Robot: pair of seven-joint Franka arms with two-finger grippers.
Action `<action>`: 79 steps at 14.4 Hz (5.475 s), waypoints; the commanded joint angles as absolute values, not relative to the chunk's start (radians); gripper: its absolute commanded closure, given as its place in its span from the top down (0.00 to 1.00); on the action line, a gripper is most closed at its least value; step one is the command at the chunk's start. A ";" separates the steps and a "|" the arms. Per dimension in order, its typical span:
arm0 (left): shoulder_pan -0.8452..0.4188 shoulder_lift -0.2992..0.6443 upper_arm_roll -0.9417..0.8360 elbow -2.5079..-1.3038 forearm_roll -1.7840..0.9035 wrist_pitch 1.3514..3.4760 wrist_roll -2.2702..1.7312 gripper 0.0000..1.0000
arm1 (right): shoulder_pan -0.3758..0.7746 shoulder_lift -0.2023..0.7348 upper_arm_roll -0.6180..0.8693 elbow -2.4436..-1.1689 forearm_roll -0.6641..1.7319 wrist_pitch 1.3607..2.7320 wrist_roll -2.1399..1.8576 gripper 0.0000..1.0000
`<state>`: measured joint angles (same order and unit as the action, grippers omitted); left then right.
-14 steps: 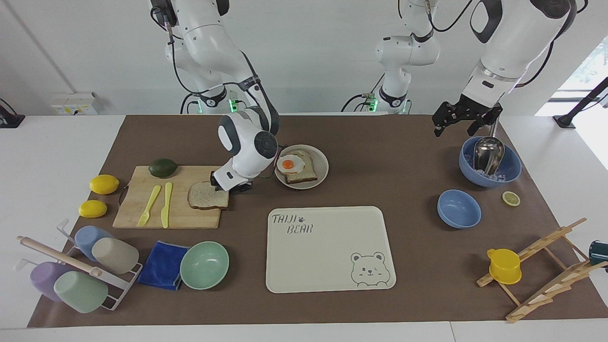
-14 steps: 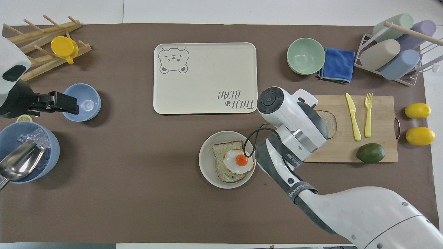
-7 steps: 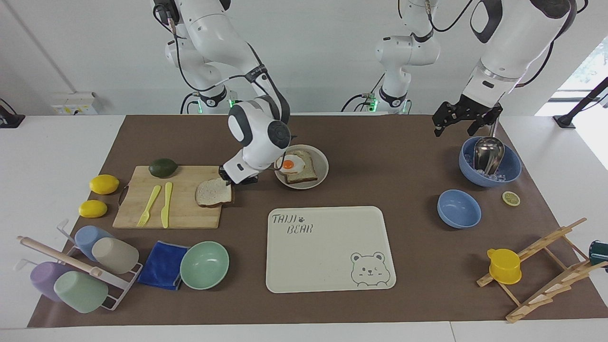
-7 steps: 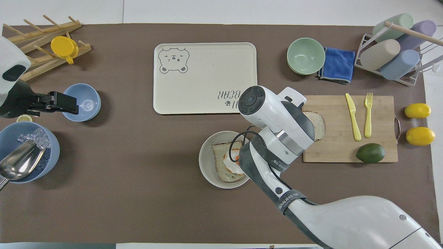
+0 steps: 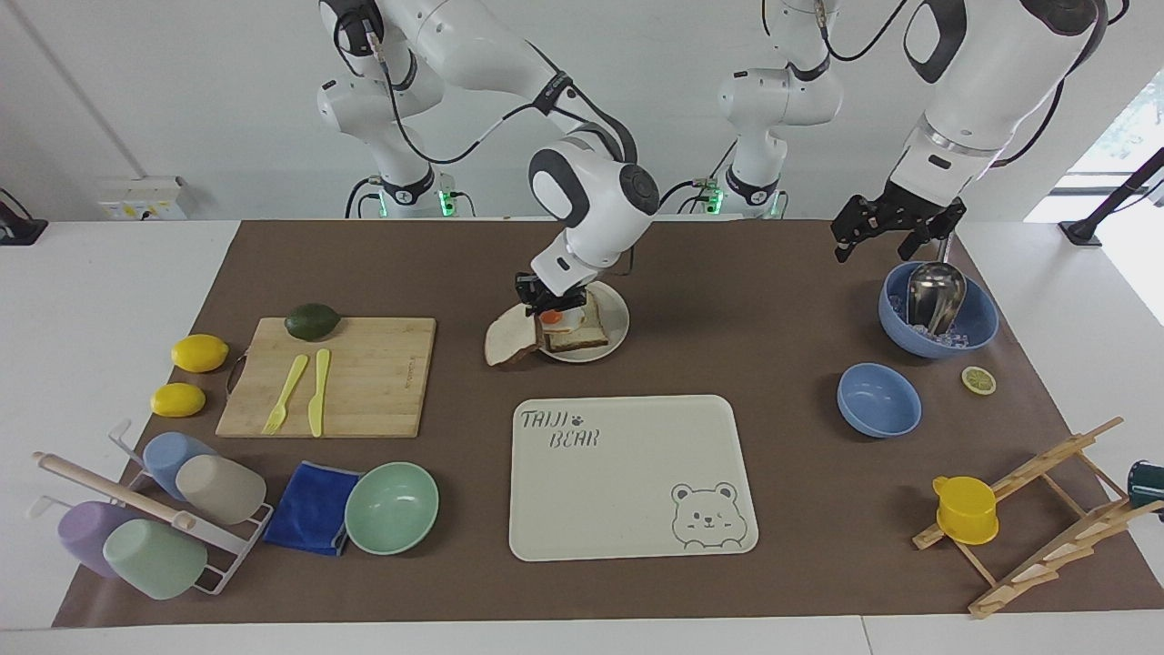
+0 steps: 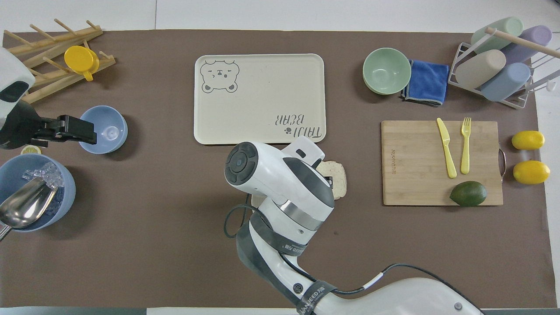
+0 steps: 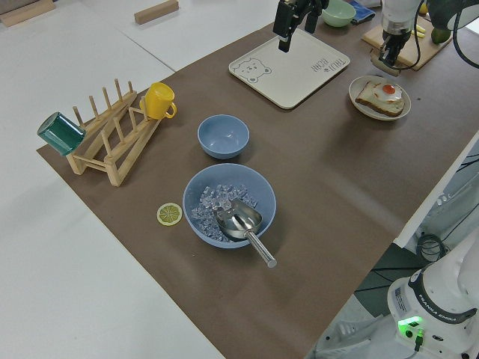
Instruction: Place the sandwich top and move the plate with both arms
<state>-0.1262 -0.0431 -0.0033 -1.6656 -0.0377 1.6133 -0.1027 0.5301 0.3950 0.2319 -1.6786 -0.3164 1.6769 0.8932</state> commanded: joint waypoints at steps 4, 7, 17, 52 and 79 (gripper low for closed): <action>-0.104 -0.044 -0.009 -1.655 -0.044 1.605 -0.106 1.00 | 0.557 0.414 0.239 -1.671 -0.204 1.807 1.025 0.00; -0.103 -0.046 -0.011 -1.657 -0.046 1.592 -0.107 1.00 | 0.557 0.416 0.244 -1.684 -0.201 1.844 1.023 0.00; -0.110 -0.049 -0.011 -1.664 -0.046 1.605 -0.112 1.00 | 0.558 0.407 0.253 -1.720 -0.124 1.890 1.032 0.12; -0.658 0.132 -0.020 -2.261 -0.281 2.485 -0.436 0.80 | -0.007 0.111 -0.114 -1.456 0.084 1.374 0.008 1.00; -0.576 0.103 -0.015 -2.102 -0.281 2.208 -0.350 0.00 | 0.006 -0.009 -0.109 -1.597 0.029 1.479 -0.018 1.00</action>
